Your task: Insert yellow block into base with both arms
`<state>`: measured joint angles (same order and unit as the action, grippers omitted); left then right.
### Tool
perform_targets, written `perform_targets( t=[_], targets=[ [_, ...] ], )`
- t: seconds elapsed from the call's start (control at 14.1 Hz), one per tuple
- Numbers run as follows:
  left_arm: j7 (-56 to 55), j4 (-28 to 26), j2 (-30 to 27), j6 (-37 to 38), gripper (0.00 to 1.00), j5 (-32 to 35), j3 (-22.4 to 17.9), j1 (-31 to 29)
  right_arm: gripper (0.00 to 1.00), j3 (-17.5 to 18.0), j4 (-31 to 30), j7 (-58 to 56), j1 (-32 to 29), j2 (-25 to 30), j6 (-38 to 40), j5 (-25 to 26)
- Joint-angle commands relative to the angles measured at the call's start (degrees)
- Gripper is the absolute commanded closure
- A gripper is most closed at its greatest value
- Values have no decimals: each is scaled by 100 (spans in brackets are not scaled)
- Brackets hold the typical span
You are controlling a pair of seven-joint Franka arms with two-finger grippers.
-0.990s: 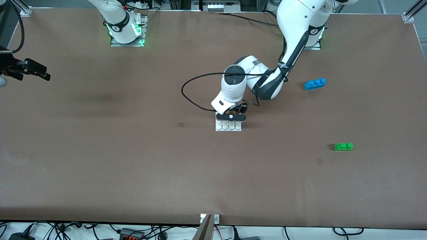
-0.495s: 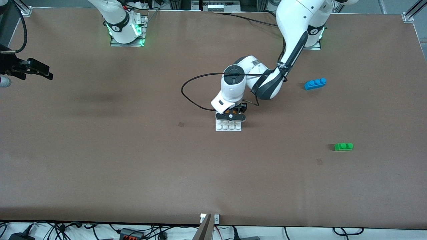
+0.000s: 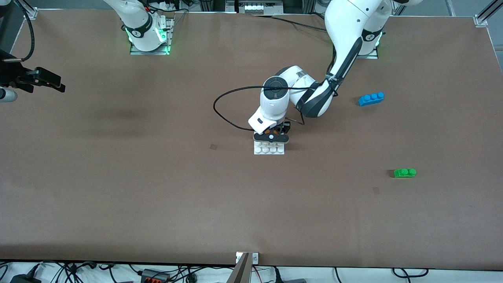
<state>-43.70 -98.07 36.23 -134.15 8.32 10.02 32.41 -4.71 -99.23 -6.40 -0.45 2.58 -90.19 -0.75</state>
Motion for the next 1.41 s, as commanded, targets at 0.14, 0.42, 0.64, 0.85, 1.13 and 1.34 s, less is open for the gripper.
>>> perform_targets(
  t=[0.14, 0.42, 0.64, 0.85, 1.13, 1.34],
  targets=[
    [-112, -54, 208, -295, 49, 144, -61, 37, 0, -13, 106, 51, 255, -3, 133, -92],
    [-112, -54, 261, -305, 49, 144, -53, 37, 0, -13, 106, 42, 300, 6, 133, -92],
    [-112, -72, 297, -305, 49, 144, -26, 19, 0, -13, 106, 51, 300, 6, 142, -92],
    [-165, -89, 305, -305, 49, 144, 26, -7, 0, -13, 106, 42, 291, 6, 142, -92],
    [-165, -107, 349, -296, 49, 144, 62, -16, 0, -13, 106, 51, 308, 6, 142, -92],
    [-165, -177, 323, -278, 49, 144, 202, -104, 0, -13, 106, 51, 343, 6, 142, -92]
  ],
)
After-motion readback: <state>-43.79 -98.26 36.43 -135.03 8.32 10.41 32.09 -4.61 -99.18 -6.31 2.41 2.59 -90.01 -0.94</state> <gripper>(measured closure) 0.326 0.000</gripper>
